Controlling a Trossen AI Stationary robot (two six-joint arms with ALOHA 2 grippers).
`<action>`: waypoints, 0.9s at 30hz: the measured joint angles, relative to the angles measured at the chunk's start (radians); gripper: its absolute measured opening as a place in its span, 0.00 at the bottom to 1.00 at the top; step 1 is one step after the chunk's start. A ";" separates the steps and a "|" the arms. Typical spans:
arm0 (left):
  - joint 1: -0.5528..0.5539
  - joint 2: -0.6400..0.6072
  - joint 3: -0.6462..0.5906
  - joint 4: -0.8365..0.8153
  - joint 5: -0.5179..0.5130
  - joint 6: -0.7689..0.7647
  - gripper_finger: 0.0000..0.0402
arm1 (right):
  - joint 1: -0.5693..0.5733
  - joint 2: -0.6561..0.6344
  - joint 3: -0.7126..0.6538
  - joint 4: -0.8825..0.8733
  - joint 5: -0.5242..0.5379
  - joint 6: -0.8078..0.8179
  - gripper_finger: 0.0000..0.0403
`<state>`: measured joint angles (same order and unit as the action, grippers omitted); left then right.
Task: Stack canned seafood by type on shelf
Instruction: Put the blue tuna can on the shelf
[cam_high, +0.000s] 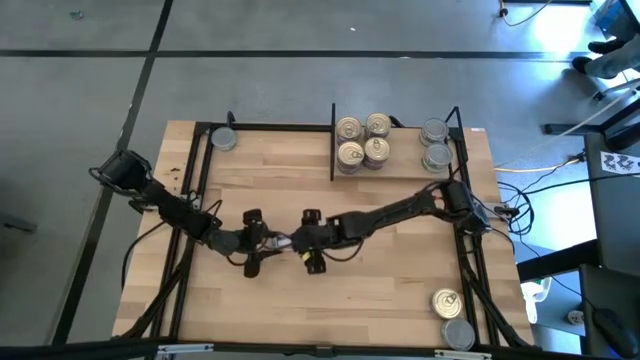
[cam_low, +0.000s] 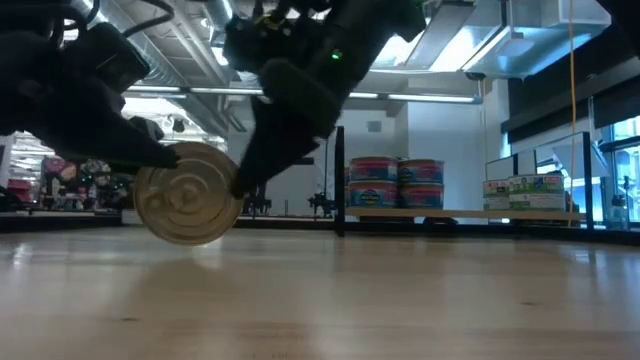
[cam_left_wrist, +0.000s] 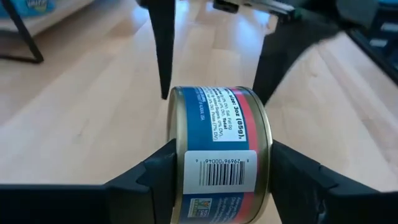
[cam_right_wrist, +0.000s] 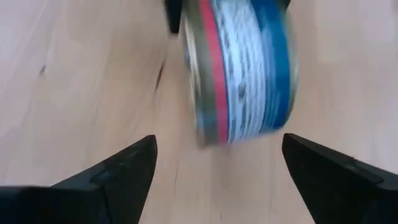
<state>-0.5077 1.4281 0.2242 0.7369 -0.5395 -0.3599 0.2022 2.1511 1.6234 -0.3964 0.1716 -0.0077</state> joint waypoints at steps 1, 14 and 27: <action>0.000 0.000 0.001 0.000 0.002 -0.022 0.50 | 0.003 0.004 0.000 0.029 0.011 -0.012 0.85; -0.016 0.000 0.001 0.007 0.045 -0.037 0.49 | -0.020 0.055 0.001 0.237 -0.095 -0.073 0.81; 0.003 0.000 0.000 -0.004 0.044 -0.034 0.53 | -0.028 0.077 0.002 0.227 -0.101 -0.086 0.48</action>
<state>-0.5043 1.4277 0.2237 0.7329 -0.4956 -0.3936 0.1744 2.2284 1.6256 -0.1693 0.0703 -0.0936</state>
